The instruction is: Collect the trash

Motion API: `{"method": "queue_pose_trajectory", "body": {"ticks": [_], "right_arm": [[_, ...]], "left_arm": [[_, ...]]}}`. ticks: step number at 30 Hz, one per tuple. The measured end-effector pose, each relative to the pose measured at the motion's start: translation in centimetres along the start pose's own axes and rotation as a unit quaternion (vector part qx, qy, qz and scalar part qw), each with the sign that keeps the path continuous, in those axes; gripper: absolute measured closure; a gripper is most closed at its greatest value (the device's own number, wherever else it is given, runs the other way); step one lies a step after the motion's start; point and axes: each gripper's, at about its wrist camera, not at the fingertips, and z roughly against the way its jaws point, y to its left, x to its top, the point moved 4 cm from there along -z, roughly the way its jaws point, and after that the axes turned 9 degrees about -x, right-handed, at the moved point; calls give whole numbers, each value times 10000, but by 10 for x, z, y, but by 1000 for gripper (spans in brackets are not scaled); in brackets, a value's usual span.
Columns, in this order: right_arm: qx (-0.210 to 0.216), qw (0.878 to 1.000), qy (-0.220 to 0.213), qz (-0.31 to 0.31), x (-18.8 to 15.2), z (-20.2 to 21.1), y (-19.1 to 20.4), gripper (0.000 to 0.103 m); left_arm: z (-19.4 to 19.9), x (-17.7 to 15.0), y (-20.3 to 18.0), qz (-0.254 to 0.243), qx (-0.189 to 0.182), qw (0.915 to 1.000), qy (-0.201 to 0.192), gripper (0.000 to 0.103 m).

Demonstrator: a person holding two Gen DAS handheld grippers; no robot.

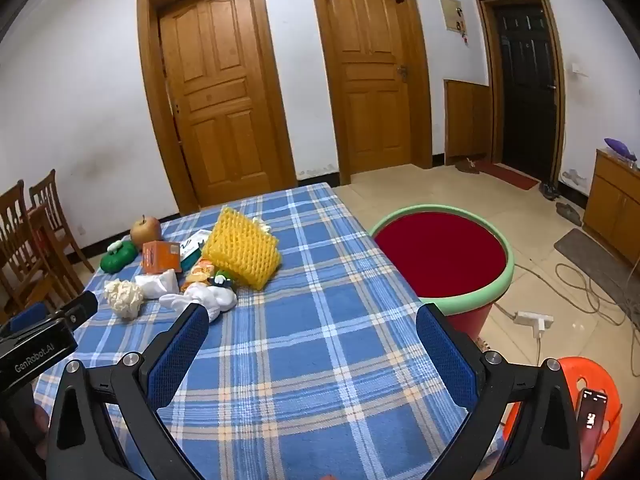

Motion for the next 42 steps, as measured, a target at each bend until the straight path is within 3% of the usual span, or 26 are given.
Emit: {"method": "queue_pose_trajectory", "body": {"ticks": [3, 12, 42], "right_arm": [[-23, 10000, 22, 4, 0, -1, -2, 0], [-49, 9999, 48, -89, -5, -7, -9, 0], [-6, 9998, 87, -163, -2, -3, -6, 0]], "left_arm": [[1, 1, 2, 101, -127, 9998, 101, 2], [-6, -4, 5, 86, 65, 9998, 153, 2], [-6, -3, 12, 156, 173, 9996, 166, 2]]}}
